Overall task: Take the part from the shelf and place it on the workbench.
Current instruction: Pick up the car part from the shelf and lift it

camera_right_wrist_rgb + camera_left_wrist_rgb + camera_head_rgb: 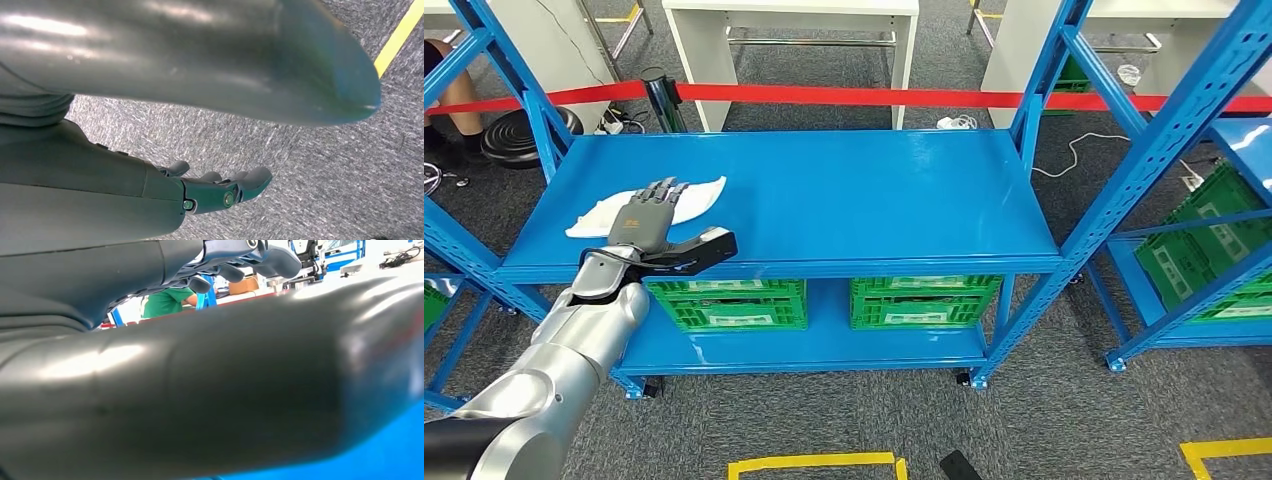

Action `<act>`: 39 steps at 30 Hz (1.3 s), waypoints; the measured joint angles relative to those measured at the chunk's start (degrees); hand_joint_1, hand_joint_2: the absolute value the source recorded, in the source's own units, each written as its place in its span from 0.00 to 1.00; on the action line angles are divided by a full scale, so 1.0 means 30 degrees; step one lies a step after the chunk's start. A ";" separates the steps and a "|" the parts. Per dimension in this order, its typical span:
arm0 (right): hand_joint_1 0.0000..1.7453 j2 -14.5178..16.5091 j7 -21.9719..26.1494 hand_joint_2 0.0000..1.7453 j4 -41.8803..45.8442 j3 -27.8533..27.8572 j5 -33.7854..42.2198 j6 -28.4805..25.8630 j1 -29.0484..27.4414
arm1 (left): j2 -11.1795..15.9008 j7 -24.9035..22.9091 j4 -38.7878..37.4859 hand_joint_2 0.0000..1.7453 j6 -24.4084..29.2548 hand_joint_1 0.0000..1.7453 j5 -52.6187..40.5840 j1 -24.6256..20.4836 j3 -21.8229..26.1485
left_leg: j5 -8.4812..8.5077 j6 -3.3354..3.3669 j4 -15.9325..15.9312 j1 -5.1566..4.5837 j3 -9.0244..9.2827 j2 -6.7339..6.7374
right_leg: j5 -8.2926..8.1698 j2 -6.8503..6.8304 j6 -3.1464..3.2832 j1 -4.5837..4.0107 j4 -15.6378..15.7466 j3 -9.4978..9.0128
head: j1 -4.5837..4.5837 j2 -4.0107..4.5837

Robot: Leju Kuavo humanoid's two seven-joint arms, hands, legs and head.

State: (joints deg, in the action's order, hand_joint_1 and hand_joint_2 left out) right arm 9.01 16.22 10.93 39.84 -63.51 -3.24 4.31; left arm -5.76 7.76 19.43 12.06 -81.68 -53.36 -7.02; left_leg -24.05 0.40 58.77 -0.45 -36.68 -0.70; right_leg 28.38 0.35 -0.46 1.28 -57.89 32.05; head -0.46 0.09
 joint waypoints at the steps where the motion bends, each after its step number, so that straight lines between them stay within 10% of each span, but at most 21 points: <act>1: 0.00 0.0000 -0.0002 0.00 0.0000 0.0009 -0.0002 -0.0018 0.0000 | -0.0002 -0.0004 0.0000 0.00 0.0004 0.00 0.0011 0.0001 0.0000 | 0.0003 -0.0004 -0.0001 0.0010 0.0001 0.0000 | 0.0000 0.0000 0.0000 -0.0011 -0.0002 0.0000 | 0.0000 0.0000; 14: 0.00 0.0029 0.0004 0.00 0.0000 0.0140 -0.0031 -0.0067 0.0005 | 0.0091 -0.0005 0.0044 0.00 -0.0173 0.00 0.0175 -0.0036 0.0000 | -0.0066 0.0368 -0.0141 -0.0040 0.0157 0.0035 | 0.0287 -0.0025 -0.0392 0.0123 -0.0285 0.0058 | -0.0004 0.0000; 18: 0.00 0.0029 0.0004 0.00 0.0000 0.0142 -0.0035 -0.0071 -0.0017 | 0.0086 0.0006 0.0049 0.00 -0.0177 0.00 0.0182 -0.0033 0.0000 | -0.0103 0.0569 -0.0232 -0.0021 0.0275 0.0099 | 0.2223 -0.0042 -0.0337 0.0059 -0.4737 0.2359 | -0.0013 0.0000; 20: 0.00 0.0029 0.0000 0.00 0.0000 0.0147 -0.0033 -0.0071 -0.0043 | 0.0084 0.0007 0.0027 0.00 -0.0180 0.00 0.0186 0.0039 0.0000 | -0.0188 0.0551 -0.0144 -0.0055 0.0280 0.0096 | 0.2089 -0.0042 -0.0260 0.0034 -0.5626 0.3014 | -0.0011 0.0000; 24: 0.00 0.0020 0.0018 0.00 0.0000 0.0155 -0.0042 -0.0067 -0.0010 | 0.0097 -0.0219 0.0016 0.00 -0.0184 0.00 0.0155 0.0029 0.0000 | -0.0443 0.0254 0.0199 -0.0094 0.0263 0.0052 | -0.0165 -0.0068 0.0034 -0.0038 -0.1345 0.1226 | -0.0005 0.0000; 30: 0.00 0.0040 0.0029 0.00 0.0000 0.0168 -0.0089 -0.0058 -0.0008 | 0.0160 -0.0415 0.0047 0.00 -0.0239 0.00 0.0117 0.0004 0.0000 | -0.0894 -0.0503 0.0824 -0.0030 0.0000 0.0060 | -0.0330 -0.0036 0.0588 -0.0015 -0.0457 0.0712 | 0.0066 0.0000; 34: 0.00 0.0044 0.0016 0.00 0.0000 0.0169 -0.0120 -0.0042 -0.0020 | 0.0219 -0.0510 -0.0024 0.00 -0.0352 0.00 0.0124 0.0102 0.0000 | -0.2533 -0.0972 0.5116 0.0216 -0.2195 0.0106 | -0.0214 -0.0037 0.0764 0.0051 -0.0402 0.0489 | 0.0151 0.0000; 36: 0.00 0.0044 0.0005 0.00 0.0000 0.0169 -0.0137 -0.0018 -0.0041 | 0.0248 -0.0536 -0.0051 0.00 -0.0408 0.00 0.0128 0.0178 0.0000 | -0.1856 -0.1066 0.4862 0.0323 -0.2247 0.0116 | -0.0101 -0.0020 0.0689 0.0109 -0.0423 0.0360 | 0.0151 0.0000; 39: 0.00 0.0040 0.0005 0.00 0.0000 0.0173 -0.0151 0.0002 -0.0020 | 0.0270 -0.0574 -0.0051 0.00 -0.0412 0.00 0.0135 0.0118 0.0000 | -0.0108 -0.1078 0.1220 0.0395 -0.0541 0.0115 | 0.0170 -0.0001 0.0371 0.0177 -0.0484 0.0125 | 0.0163 0.0000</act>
State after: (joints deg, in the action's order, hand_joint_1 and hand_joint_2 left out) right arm 9.13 16.23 10.93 40.36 -63.96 -3.24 4.25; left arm -4.95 6.04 19.28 10.82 -81.28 -53.01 -7.02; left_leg -24.37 -2.84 62.43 0.73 -38.30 -0.35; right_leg 28.89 0.35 0.65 1.82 -59.35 32.43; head 0.03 0.09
